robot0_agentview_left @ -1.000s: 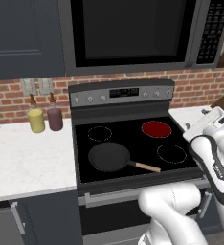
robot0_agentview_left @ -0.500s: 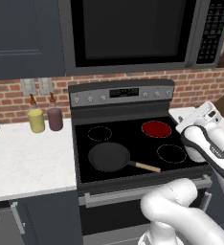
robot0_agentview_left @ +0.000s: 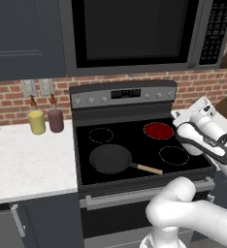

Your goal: Turn off the rear right burner of the stove.

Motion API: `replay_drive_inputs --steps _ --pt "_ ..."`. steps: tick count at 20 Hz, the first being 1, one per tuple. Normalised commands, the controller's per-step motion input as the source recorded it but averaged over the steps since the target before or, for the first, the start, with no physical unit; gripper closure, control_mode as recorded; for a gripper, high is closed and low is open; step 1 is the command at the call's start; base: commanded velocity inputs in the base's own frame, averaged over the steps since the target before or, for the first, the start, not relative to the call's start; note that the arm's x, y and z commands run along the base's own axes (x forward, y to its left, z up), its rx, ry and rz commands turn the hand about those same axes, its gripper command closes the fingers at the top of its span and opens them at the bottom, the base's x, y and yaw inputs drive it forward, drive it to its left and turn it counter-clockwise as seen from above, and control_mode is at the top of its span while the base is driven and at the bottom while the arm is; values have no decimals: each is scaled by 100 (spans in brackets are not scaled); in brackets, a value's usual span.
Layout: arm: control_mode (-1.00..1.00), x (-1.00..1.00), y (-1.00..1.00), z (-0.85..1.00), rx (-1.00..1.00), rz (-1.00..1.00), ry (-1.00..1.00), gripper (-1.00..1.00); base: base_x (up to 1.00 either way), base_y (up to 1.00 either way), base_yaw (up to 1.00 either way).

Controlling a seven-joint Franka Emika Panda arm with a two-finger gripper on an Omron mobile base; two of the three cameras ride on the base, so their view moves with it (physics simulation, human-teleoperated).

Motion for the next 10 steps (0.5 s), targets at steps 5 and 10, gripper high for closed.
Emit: replay_drive_inputs --steps 5,10 --pt "-100 55 0 0 0 0 0 -100 0 0 0" --pt "-100 57 0 0 0 0 0 -100 0 0 0"
